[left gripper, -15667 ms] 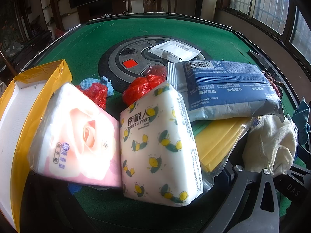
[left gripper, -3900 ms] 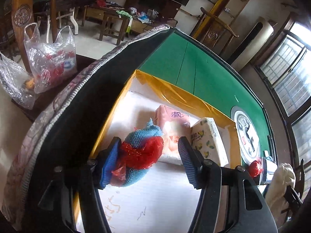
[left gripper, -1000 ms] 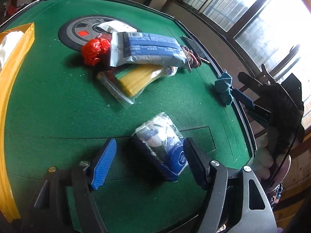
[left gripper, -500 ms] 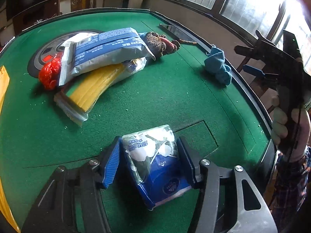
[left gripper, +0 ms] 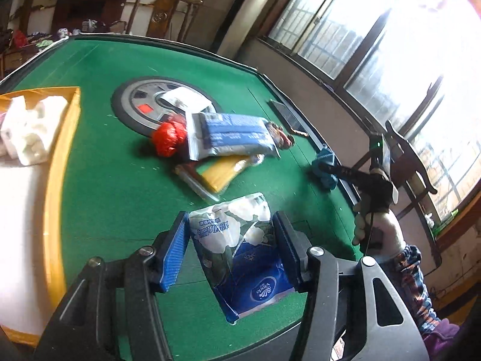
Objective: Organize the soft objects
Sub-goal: 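Carry the Vinda pack into the box while the right tool carries the blue towel there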
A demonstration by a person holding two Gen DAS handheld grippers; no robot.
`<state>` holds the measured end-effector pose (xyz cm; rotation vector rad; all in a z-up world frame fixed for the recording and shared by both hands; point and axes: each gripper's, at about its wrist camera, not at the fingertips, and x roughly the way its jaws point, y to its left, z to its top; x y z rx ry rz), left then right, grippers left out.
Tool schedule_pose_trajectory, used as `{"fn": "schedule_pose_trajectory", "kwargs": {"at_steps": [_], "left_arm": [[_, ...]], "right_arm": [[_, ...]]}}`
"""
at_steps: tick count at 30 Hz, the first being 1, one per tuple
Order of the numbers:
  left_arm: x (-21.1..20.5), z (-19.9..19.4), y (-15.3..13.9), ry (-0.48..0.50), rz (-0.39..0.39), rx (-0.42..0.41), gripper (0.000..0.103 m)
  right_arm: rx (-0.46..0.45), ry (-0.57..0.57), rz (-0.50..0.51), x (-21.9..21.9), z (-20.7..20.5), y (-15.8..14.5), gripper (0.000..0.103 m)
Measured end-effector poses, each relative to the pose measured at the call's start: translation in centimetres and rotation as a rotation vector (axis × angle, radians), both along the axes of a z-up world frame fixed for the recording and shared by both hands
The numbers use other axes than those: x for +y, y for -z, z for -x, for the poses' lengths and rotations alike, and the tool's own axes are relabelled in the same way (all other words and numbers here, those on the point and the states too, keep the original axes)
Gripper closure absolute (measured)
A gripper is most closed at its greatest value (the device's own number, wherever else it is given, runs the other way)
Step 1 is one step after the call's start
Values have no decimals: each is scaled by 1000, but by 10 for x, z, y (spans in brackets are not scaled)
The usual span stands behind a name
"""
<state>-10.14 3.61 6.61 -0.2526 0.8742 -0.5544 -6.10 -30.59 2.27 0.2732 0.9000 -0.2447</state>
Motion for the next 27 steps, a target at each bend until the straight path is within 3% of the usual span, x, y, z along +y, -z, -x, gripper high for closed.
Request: {"fn": "schedule_pose_trajectory", "kwargs": {"at_steps": [7,14,21,27], "left_arm": [[98,0,-12,-215,31,-22,49],[186,-16,11,-446,-21,65,49],[222,-55,33,-542,-54,157,46],[235,-72,39,-554,37,194,44]], "right_arm": [[-103,-48,-50,23,26,-33,76],[-160,-298,-124,116,29,-72,76],[-100,-559,-235,235,3,-67,76],[-26,-711,-278,328,-18,-49,76]]}}
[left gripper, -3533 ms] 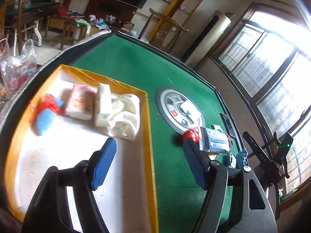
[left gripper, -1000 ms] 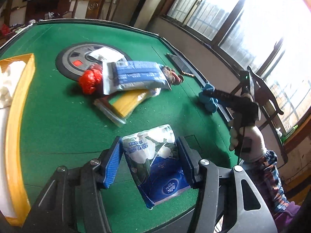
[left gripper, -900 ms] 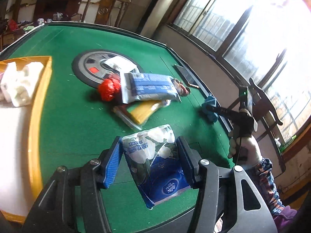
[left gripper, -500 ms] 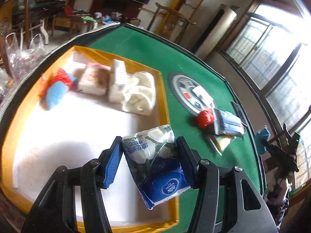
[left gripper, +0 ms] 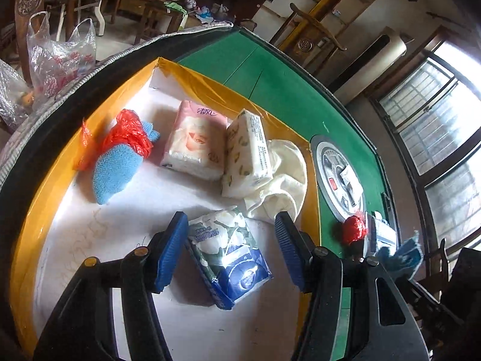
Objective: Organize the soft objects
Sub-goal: 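Carry the Vinda pack into the box while the right tool carries the blue towel there, then move the left tool to the red mesh bag while the right reaches the brown knitted toy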
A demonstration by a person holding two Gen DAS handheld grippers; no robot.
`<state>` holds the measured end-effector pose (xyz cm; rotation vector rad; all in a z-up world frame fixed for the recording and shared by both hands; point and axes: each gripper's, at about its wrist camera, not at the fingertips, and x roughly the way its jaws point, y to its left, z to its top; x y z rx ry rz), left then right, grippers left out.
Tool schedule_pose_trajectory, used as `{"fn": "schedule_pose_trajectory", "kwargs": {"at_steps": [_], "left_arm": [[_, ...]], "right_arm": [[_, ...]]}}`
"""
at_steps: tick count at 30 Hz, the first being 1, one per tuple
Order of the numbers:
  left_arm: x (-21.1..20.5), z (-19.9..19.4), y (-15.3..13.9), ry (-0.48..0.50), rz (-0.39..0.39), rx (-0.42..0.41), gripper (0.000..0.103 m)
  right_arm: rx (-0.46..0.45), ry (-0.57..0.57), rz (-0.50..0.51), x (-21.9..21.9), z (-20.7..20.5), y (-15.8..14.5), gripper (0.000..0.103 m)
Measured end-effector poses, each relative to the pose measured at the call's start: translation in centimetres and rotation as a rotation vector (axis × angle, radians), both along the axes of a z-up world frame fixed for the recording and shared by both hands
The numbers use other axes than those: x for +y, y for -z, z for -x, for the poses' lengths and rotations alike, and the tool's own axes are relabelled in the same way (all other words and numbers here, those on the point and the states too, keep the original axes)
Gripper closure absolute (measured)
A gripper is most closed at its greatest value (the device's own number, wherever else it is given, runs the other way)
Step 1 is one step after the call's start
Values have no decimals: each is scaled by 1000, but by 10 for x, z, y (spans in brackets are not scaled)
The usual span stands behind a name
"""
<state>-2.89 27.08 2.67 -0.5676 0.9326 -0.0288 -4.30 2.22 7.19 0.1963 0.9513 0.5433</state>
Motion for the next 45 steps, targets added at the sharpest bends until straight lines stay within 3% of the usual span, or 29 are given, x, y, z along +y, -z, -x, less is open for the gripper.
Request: {"fn": "schedule_pose_trajectory", "kwargs": {"at_steps": [6,10,15,19,25,28,31,33,37,40,45], "left_arm": [[19,26,-9,-39,103,-71,41],[35,54,-19,-74,120,-134,36],[51,74,-23,-121,98,-160,35],[54,77,-19,-118,91,-144,35],[45,89,-25,-121,92,-176,35],[34,102,-34,-110,93,-225,32],[17,108,-43,-63,89,-269,30],[1,106,-47,-18,75,-284,30],[-36,97,-48,74,64,-280,30],[-62,93,-45,127,53,-250,30],[-88,102,-54,159,16,-248,30]], "right_arm": [[45,-95,22,70,-20,17,76],[80,-110,43,99,-32,29,73],[132,-20,83,97,-47,43,63],[87,-6,40,83,-41,29,53],[-58,23,38,47,-16,-3,51],[-190,107,115,18,2,-18,50],[-282,221,212,-36,10,-25,39],[-254,337,253,-79,2,-24,39],[-133,445,132,-154,-29,-18,39],[-77,419,115,-171,-59,-13,39],[22,325,113,-156,-100,8,39]]}}
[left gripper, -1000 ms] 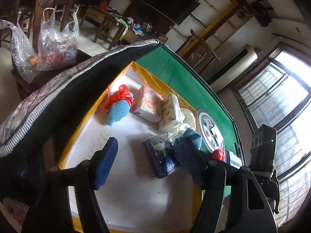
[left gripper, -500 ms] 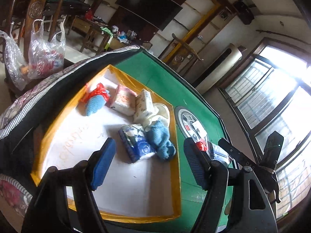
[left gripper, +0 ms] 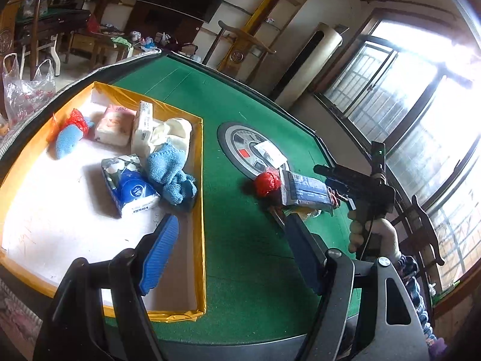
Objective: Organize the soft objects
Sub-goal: 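Move the left tool to the red mesh bag while the right reaches the brown knitted toy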
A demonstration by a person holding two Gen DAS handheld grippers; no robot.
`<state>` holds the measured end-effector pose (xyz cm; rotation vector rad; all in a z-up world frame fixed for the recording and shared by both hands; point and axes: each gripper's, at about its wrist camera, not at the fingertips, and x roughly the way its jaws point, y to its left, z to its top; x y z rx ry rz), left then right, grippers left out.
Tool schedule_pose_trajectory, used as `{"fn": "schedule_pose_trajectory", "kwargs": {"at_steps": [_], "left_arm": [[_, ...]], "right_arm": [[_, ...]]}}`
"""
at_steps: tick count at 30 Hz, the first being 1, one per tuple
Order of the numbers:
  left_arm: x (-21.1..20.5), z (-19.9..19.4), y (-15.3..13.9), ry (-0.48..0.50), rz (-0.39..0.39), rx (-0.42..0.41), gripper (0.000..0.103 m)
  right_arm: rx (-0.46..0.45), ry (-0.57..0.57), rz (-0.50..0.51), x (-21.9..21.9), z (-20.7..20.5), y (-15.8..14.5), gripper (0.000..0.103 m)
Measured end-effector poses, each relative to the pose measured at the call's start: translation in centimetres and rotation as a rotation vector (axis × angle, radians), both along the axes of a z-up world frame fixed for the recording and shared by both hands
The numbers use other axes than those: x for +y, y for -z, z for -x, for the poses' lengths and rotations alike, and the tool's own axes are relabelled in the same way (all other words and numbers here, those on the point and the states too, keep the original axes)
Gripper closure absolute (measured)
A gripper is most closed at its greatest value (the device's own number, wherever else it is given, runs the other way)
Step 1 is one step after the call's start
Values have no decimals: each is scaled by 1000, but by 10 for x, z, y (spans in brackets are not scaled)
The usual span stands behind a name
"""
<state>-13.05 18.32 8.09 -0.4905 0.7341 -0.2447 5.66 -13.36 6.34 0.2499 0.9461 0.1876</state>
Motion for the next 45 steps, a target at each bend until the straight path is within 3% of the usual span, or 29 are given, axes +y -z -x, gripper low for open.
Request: {"fn": "schedule_pose_trajectory", "kwargs": {"at_steps": [3,5,8,10,11,13,16,20,24,27,30,34,38,40,45], "left_arm": [[-3,5,-5,-12,-21,-5,30],[-2,6,-6,-18,-30,-5,30],[-3,6,-5,-23,-35,-3,30],[-6,0,0,-14,-20,14,30],[-9,-2,3,-1,-12,23,30],[-19,-4,7,31,-14,33,30],[-28,-3,10,57,-31,38,30],[-29,-2,11,53,-19,47,30],[-31,2,8,47,-34,36,30],[-30,1,8,38,-53,42,30],[-30,-4,12,36,-62,62,30],[-39,-17,15,49,-78,82,30],[-58,-33,9,83,-104,77,30],[-70,-44,6,96,-131,76,30],[-93,-89,11,97,-171,143,30]], "right_arm": [[17,-116,-59,13,11,4,37],[38,-235,-185,21,29,1,37],[112,-448,-258,54,66,10,37],[169,-567,-217,81,93,21,38],[141,-586,-159,88,106,20,38],[34,-534,-94,84,119,4,38],[-62,-325,4,62,106,-13,38],[8,-247,-17,51,73,10,38],[89,-305,-93,63,69,39,36],[138,-440,-178,77,90,45,36],[91,-501,-173,74,110,34,36],[-57,-301,-161,29,98,4,36],[-143,-47,-297,-35,71,-7,36],[-181,29,-307,-55,65,-4,36],[-121,106,-282,-77,58,24,36]]}}
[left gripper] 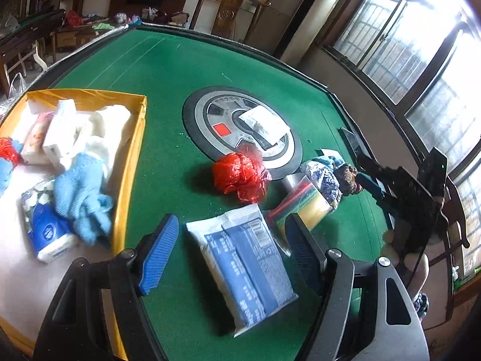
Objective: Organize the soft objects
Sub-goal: 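Move the left tool to the red mesh bag while the right reaches the brown knitted toy, then grasp the red mesh bag with the left tool while the right grasps the brown knitted toy, then carry the red mesh bag and knitted toy into the yellow box and open both tools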
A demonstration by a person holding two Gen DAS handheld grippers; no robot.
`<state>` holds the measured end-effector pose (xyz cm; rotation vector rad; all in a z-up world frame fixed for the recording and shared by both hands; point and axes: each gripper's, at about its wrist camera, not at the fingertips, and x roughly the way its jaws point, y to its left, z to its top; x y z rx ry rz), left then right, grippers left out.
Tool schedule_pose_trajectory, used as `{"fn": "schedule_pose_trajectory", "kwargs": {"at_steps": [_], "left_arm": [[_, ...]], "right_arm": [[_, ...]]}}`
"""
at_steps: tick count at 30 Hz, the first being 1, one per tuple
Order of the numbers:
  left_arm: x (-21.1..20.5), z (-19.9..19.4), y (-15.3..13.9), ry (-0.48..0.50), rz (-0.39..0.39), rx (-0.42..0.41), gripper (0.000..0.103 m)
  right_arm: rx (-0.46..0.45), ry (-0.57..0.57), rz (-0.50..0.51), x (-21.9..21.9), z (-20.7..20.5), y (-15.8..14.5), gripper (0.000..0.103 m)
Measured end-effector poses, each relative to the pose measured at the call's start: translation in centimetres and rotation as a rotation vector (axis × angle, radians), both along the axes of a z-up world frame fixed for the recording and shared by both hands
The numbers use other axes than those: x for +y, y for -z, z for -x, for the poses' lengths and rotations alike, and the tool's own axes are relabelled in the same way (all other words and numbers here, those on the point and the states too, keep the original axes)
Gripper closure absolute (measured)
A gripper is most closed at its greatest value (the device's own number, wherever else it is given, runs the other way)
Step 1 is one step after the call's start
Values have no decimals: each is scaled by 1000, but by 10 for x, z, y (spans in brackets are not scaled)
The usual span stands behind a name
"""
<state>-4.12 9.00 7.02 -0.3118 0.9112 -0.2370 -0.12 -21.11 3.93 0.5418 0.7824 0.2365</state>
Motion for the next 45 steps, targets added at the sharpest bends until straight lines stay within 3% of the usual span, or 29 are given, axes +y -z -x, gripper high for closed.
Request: {"fn": "schedule_pose_trajectory", "kwargs": {"at_steps": [6,10,15,19,21,23,28,34,42,45], "left_arm": [[-23,-60,21,5,11,102,30],[-38,-82,29,-20,-93,96,30],[-63,-93,33,0,-247,23,30],[-77,-104,46,33,-280,36,30],[-84,-106,51,69,-299,48,53],[-92,-102,50,125,-329,17,55],[-86,-89,35,166,-263,-9,55],[-73,-69,7,168,-129,-58,55],[-35,-36,-11,135,-34,-83,55],[-6,-23,-15,85,-25,-87,55]], "right_arm": [[-43,24,-1,-10,7,-10,36],[-70,75,49,-17,12,-19,36],[-73,161,6,-45,14,-20,36],[-51,226,-42,-68,14,-14,35],[-35,242,-57,-74,13,-11,35],[-14,246,-69,-76,11,-8,35],[28,206,-24,-64,5,-2,35],[79,162,33,-48,-5,14,36],[116,166,-33,-50,-7,31,37],[108,161,-64,-54,-5,33,42]]}}
